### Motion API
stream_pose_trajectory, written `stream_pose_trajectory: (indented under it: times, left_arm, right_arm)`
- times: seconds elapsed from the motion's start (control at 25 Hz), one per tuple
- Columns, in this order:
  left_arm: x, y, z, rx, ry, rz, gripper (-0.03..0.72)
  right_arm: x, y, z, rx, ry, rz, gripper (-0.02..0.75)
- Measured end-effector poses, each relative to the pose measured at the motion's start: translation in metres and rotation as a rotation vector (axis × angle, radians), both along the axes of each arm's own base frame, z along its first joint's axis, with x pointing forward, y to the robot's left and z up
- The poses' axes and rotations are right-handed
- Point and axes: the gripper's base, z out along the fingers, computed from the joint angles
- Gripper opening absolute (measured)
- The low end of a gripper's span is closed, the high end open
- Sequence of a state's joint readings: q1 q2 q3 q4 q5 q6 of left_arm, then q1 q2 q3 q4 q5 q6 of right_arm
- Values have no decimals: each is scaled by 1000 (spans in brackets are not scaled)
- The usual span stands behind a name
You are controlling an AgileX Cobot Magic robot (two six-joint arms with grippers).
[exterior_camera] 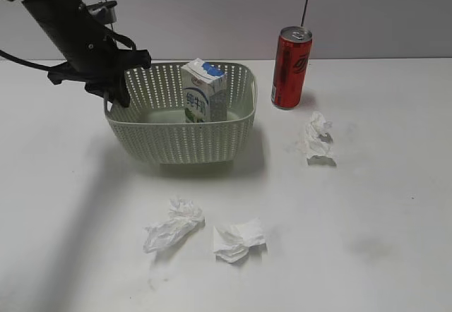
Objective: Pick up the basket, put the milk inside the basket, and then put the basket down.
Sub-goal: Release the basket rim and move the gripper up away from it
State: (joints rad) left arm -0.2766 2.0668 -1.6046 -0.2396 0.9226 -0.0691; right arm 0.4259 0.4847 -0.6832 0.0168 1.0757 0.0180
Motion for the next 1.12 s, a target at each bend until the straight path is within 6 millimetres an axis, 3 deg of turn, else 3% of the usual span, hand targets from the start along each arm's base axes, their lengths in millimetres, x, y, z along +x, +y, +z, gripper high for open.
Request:
stream_pose_trajectory:
  times: [0.28,0.4,0.48,0.64,0.76,0.92,1.12]
  left_arm:
    - [6,-2,-23,5,28,8,8]
    - [6,-2,-25,2,28,11,69]
    - [7,-3,-24,-7,21,16,160]
    - [7,-3,-24,-12,21,19,452]
    - [5,-3,-21,-10,35,14,603]
    - [-5,-1,10,-18,14,0,645]
    - [-36,8,86,-33,-75,-45,645]
  right_arm:
    - [-17,-8,2,36,-81,0,589]
    - [-17,-8,2,36,-82,0,589]
    - [-17,-8,1,36,-81,0,589]
    - [-17,-8,1,35,-80,0,589]
    - [-17,-8,1,36,-81,0,589]
    - [-17,-8,1,36,-81,0,589]
    - [-17,-8,1,36,-81,0,589]
